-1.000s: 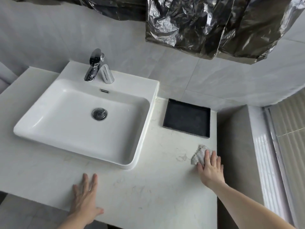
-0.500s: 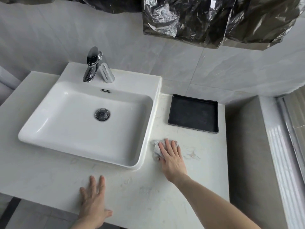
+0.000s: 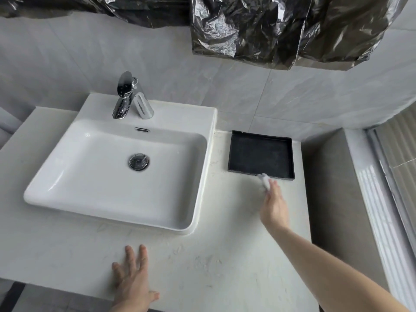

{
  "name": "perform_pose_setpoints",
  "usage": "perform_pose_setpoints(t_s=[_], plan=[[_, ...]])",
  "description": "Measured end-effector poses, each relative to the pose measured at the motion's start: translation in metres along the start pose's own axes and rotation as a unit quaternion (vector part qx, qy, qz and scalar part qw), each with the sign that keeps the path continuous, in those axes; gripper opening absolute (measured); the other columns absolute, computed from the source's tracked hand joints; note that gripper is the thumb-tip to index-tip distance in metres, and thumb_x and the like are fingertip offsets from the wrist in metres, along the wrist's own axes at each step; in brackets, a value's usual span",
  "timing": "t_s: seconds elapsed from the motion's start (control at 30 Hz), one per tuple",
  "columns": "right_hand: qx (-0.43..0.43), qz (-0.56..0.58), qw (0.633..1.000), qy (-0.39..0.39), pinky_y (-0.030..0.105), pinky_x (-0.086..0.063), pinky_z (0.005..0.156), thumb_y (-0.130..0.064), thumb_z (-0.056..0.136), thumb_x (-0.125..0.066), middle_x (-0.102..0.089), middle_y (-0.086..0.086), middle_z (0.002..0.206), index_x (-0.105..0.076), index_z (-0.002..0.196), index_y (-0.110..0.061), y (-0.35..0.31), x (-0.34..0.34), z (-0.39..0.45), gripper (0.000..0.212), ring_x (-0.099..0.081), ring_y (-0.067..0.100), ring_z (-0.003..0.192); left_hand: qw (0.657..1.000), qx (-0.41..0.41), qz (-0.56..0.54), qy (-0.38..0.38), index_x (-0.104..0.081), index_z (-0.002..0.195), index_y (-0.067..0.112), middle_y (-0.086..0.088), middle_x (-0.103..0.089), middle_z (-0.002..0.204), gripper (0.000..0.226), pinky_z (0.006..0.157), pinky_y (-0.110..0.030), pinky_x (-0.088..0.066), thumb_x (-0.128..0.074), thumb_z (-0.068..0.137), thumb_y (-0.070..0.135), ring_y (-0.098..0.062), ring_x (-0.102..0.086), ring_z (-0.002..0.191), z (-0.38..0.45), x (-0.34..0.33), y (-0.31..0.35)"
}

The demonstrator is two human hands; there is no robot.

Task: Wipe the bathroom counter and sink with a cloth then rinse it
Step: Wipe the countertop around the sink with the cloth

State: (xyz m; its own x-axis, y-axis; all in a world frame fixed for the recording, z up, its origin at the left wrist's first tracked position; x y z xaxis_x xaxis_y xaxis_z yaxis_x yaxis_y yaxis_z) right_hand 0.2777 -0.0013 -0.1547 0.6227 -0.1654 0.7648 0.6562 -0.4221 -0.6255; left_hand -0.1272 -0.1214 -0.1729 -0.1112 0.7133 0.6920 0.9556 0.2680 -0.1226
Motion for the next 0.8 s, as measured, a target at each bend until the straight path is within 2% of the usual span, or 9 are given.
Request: perform_pose_setpoints(t_s=[0.13, 0.2, 0.33, 0.43, 0.57, 0.63, 0.7, 0.73, 0.8], plan=[[0.100, -0.041, 0.987, -0.120, 0.045, -0.006, 0.128, -0.005, 0.104, -0.027, -0.015, 0.000, 0.171, -0.025, 0.161, -0.027, -0.058, -0.071, -0.025, 0.061, -0.007, 0.023, 0.158, 1.000, 0.001, 0.011, 0.004, 0.030, 0.153, 0.022, -0.014, 0.036, 0.159, 0.141, 0.124, -0.049, -0.010, -0.077, 0.071, 0.064, -0.056, 0.002, 0.148, 0.001, 0.000, 0.000], [0.138, -0.133, 0.963, -0.191, 0.053, 0.001, 0.127, -0.019, 0.108, -0.027, 0.001, -0.004, 0.172, -0.013, 0.163, -0.029, -0.071, -0.101, -0.038, 0.057, 0.008, 0.027, 0.158, 1.000, 0.000, 0.020, 0.007, 0.030, 0.153, 0.021, -0.014, 0.035, 0.160, 0.141, 0.124, -0.049, -0.010, -0.075, 0.071, 0.067, -0.055, 0.001, 0.148, 0.001, 0.000, 0.001], [0.131, -0.173, 0.961, -0.169, 0.051, 0.011, 0.126, -0.042, 0.108, -0.024, 0.019, -0.008, 0.169, 0.001, 0.163, -0.035, -0.038, -0.094, -0.048, 0.061, 0.022, 0.023, 0.155, 1.000, -0.013, 0.020, 0.011, 0.031, 0.152, 0.022, -0.013, 0.035, 0.160, 0.138, 0.124, -0.050, -0.008, -0.073, 0.074, 0.067, -0.056, 0.001, 0.148, 0.001, 0.000, -0.001], [0.021, -0.169, 0.983, -0.065, 0.048, 0.006, 0.127, -0.042, 0.107, -0.024, 0.010, -0.004, 0.171, -0.004, 0.163, -0.034, 0.020, -0.051, -0.039, 0.059, 0.015, 0.026, 0.157, 0.999, -0.026, 0.014, 0.010, 0.032, 0.152, 0.022, -0.013, 0.038, 0.159, 0.136, 0.125, -0.050, -0.012, -0.072, 0.076, 0.065, -0.056, 0.003, 0.148, 0.000, -0.001, -0.002], [-0.114, -0.125, 0.986, 0.011, 0.054, -0.027, 0.117, -0.016, 0.105, -0.036, -0.023, 0.016, 0.163, -0.028, 0.157, -0.011, 0.076, 0.013, -0.038, 0.053, -0.021, 0.037, 0.149, 0.999, -0.042, -0.008, 0.011, 0.032, 0.152, 0.023, -0.013, 0.039, 0.158, 0.133, 0.124, -0.052, -0.016, -0.073, 0.079, 0.060, -0.057, 0.007, 0.147, -0.001, -0.003, -0.005], [-0.140, -0.093, 0.985, 0.034, 0.049, -0.040, 0.100, -0.012, 0.102, -0.033, -0.037, 0.010, 0.155, -0.042, 0.146, -0.011, 0.070, 0.027, -0.044, 0.045, -0.037, 0.039, 0.138, 0.999, -0.045, -0.005, 0.016, 0.032, 0.152, 0.022, -0.014, 0.039, 0.158, 0.133, 0.123, -0.051, -0.020, -0.073, 0.080, 0.059, -0.058, 0.006, 0.147, -0.003, -0.003, -0.005], [-0.090, -0.059, 0.992, 0.065, 0.046, -0.043, 0.092, -0.012, 0.100, -0.028, -0.052, 0.009, 0.136, -0.054, 0.125, -0.014, 0.043, 0.024, -0.054, 0.037, -0.048, 0.040, 0.126, 0.999, -0.045, -0.002, 0.017, 0.032, 0.152, 0.022, -0.014, 0.039, 0.158, 0.132, 0.122, -0.051, -0.022, -0.072, 0.080, 0.059, -0.058, 0.005, 0.147, -0.004, -0.003, -0.005], [-0.065, -0.043, 0.995, 0.067, 0.046, -0.043, 0.100, -0.012, 0.102, -0.027, -0.053, 0.009, 0.140, -0.055, 0.128, -0.015, 0.027, 0.015, -0.062, 0.039, -0.047, 0.038, 0.132, 0.999, -0.046, -0.006, 0.015, 0.032, 0.152, 0.022, -0.014, 0.039, 0.158, 0.132, 0.122, -0.050, -0.023, -0.073, 0.080, 0.058, -0.058, 0.005, 0.147, -0.004, -0.003, -0.005], [-0.035, -0.035, 0.998, 0.037, 0.037, -0.026, 0.122, -0.013, 0.106, -0.028, -0.036, 0.008, 0.163, -0.043, 0.152, -0.017, -0.001, -0.016, -0.079, 0.048, -0.029, 0.027, 0.152, 0.999, -0.047, -0.011, 0.014, 0.032, 0.151, 0.023, -0.013, 0.039, 0.158, 0.133, 0.121, -0.051, -0.025, -0.074, 0.079, 0.058, -0.058, 0.006, 0.147, -0.003, -0.003, -0.005]])
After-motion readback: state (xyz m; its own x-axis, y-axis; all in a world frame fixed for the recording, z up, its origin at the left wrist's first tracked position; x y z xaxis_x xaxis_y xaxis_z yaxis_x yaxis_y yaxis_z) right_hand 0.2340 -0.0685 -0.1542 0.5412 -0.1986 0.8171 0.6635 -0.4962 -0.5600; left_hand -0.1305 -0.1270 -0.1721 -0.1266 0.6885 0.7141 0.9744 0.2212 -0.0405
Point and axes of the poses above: each hand's wrist, its own z-axis towards the middle knuckle, its own x-axis out of the back of the hand, y = z × x, the point moved 3 cm from there along z, towards the middle knuckle
